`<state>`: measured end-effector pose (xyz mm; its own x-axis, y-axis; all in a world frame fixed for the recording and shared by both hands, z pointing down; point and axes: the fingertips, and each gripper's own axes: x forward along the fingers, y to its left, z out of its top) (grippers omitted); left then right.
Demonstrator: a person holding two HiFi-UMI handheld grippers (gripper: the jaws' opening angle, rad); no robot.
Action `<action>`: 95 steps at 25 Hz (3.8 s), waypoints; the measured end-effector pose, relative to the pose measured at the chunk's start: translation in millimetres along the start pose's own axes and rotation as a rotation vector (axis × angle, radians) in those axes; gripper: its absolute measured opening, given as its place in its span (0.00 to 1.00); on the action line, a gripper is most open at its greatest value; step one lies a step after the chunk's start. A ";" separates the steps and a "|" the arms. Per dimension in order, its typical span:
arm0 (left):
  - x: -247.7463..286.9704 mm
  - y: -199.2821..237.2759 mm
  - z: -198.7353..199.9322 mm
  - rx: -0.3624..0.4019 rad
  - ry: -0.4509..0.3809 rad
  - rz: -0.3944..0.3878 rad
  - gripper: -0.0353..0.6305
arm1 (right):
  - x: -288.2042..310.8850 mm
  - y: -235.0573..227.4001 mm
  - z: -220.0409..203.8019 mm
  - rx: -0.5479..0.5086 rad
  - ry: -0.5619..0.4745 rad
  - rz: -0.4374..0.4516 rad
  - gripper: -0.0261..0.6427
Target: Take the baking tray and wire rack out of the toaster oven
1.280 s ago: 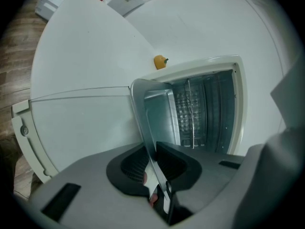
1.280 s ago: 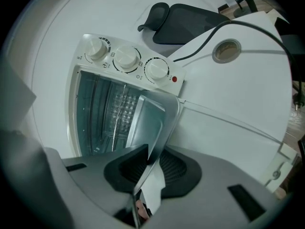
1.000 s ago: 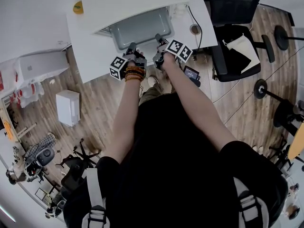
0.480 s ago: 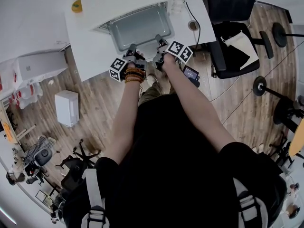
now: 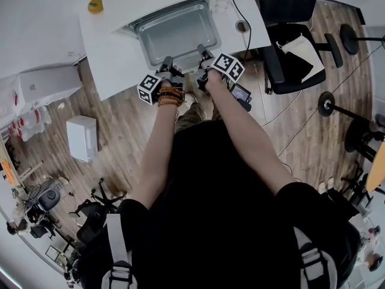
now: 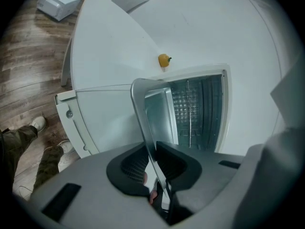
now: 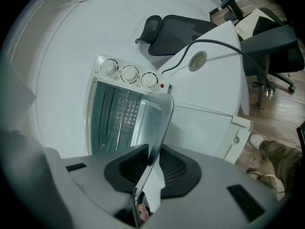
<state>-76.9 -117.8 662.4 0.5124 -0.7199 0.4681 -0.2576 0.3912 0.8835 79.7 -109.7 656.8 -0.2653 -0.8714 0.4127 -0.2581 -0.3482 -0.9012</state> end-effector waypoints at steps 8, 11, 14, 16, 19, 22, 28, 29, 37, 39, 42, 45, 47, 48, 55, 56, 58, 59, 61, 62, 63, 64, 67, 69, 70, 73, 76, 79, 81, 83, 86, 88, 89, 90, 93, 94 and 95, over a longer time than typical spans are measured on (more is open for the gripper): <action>-18.5 2.9 5.3 0.001 0.021 -0.021 0.15 | -16.1 -1.5 -20.3 0.030 -0.047 0.009 0.17; -27.0 4.1 5.6 0.010 0.033 -0.032 0.15 | -22.7 -0.6 -27.6 0.028 -0.067 0.015 0.17; -34.0 9.2 0.8 0.010 0.041 -0.036 0.15 | -31.8 -3.7 -32.2 0.035 -0.089 0.016 0.16; -37.5 13.6 -3.1 0.008 0.057 -0.036 0.15 | -38.5 -6.6 -34.4 0.040 -0.110 0.013 0.17; -45.7 19.4 -5.2 0.010 0.084 -0.042 0.15 | -48.0 -9.3 -42.4 0.042 -0.132 0.011 0.17; -53.8 25.6 -6.4 0.018 0.092 -0.050 0.15 | -55.1 -13.8 -51.3 0.039 -0.131 0.009 0.16; -66.9 41.1 1.4 -0.026 0.055 -0.050 0.15 | -52.5 -17.2 -69.2 0.022 -0.093 0.006 0.17; -69.8 42.9 4.9 -0.037 0.044 -0.052 0.15 | -50.5 -15.3 -72.9 0.013 -0.083 0.008 0.17; -95.0 53.1 43.1 -0.103 -0.055 -0.064 0.14 | -25.1 3.9 -109.6 -0.046 0.023 0.018 0.17; -103.5 56.8 54.2 -0.116 -0.085 -0.066 0.14 | -18.7 7.2 -122.5 -0.052 0.054 0.020 0.17; -117.1 64.8 70.5 -0.141 -0.131 -0.065 0.14 | -10.1 12.9 -142.6 -0.075 0.105 0.024 0.17; -131.1 73.5 88.1 -0.168 -0.181 -0.064 0.14 | 0.7 19.8 -164.7 -0.110 0.166 0.029 0.17; -138.9 76.8 99.4 -0.177 -0.215 -0.066 0.14 | 9.0 23.9 -177.1 -0.117 0.200 0.037 0.17; -143.0 78.0 104.8 -0.177 -0.229 -0.067 0.14 | 12.2 25.7 -183.2 -0.117 0.213 0.042 0.17; -186.0 89.8 149.2 -0.205 -0.335 -0.086 0.14 | 28.7 48.6 -240.5 -0.151 0.312 0.076 0.17; -191.8 92.0 155.4 -0.213 -0.352 -0.088 0.14 | 31.1 52.6 -248.4 -0.159 0.327 0.080 0.17; -203.1 96.8 166.1 -0.232 -0.385 -0.092 0.14 | 34.4 59.5 -263.4 -0.174 0.356 0.084 0.17; -207.8 99.3 170.1 -0.241 -0.398 -0.092 0.14 | 35.6 61.6 -269.7 -0.182 0.370 0.084 0.17; -213.5 102.7 176.4 -0.253 -0.415 -0.092 0.14 | 39.1 64.5 -278.4 -0.194 0.393 0.084 0.17; -214.8 103.4 179.5 -0.258 -0.421 -0.093 0.14 | 41.7 66.1 -281.1 -0.198 0.402 0.084 0.17; -215.7 103.9 182.7 -0.262 -0.427 -0.093 0.14 | 44.8 67.9 -283.7 -0.202 0.409 0.084 0.17; -216.4 104.5 186.4 -0.265 -0.433 -0.093 0.14 | 48.1 69.7 -286.3 -0.205 0.415 0.085 0.17; -217.5 106.1 197.2 -0.276 -0.448 -0.088 0.14 | 57.8 74.2 -293.7 -0.212 0.435 0.080 0.17; -216.6 106.8 203.1 -0.284 -0.457 -0.081 0.14 | 64.2 76.6 -296.9 -0.212 0.448 0.073 0.17; -215.3 107.7 205.7 -0.288 -0.461 -0.076 0.14 | 68.0 77.3 -297.9 -0.212 0.455 0.070 0.17; -206.8 111.1 213.6 -0.298 -0.466 -0.059 0.14 | 83.8 77.3 -298.3 -0.215 0.476 0.066 0.17; -199.1 110.9 225.3 -0.303 -0.465 -0.042 0.14 | 99.5 80.6 -300.2 -0.207 0.487 0.060 0.17; -194.1 111.5 237.7 -0.307 -0.475 -0.030 0.14 | 114.1 83.5 -304.5 -0.206 0.510 0.049 0.17; -186.0 111.9 242.5 -0.311 -0.475 -0.021 0.14 | 124.7 83.4 -302.6 -0.219 0.532 0.041 0.17; -179.3 111.8 247.0 -0.314 -0.471 -0.009 0.14 | 133.0 82.4 -301.1 -0.227 0.544 0.027 0.18; -172.8 112.2 255.2 -0.326 -0.472 0.003 0.14 | 142.7 81.2 -301.4 -0.222 0.551 0.003 0.19; -167.0 110.7 261.1 -0.325 -0.478 0.001 0.15 | 150.0 82.2 -299.9 -0.231 0.555 -0.007 0.19; -164.1 108.8 264.1 -0.312 -0.484 -0.003 0.15 | 153.0 83.4 -298.6 -0.241 0.556 -0.008 0.20; -161.3 106.0 267.3 -0.285 -0.488 -0.008 0.15 | 155.6 85.1 -297.2 -0.255 0.558 -0.004 0.21; -151.3 93.5 275.9 -0.156 -0.461 -0.011 0.21 | 162.3 90.2 -294.2 -0.327 0.563 0.000 0.24; -147.8 90.0 276.9 -0.128 -0.441 -0.009 0.31 | 163.8 90.3 -294.4 -0.344 0.566 -0.008 0.30; -145.1 88.0 276.2 -0.119 -0.425 -0.006 0.39 | 164.1 89.0 -295.1 -0.349 0.571 -0.020 0.37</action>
<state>-400.2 -137.3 676.3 0.1249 -0.8844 0.4498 -0.1469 0.4319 0.8899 -260.9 -181.7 683.4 -0.6825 -0.5126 0.5210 -0.5280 -0.1470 -0.8364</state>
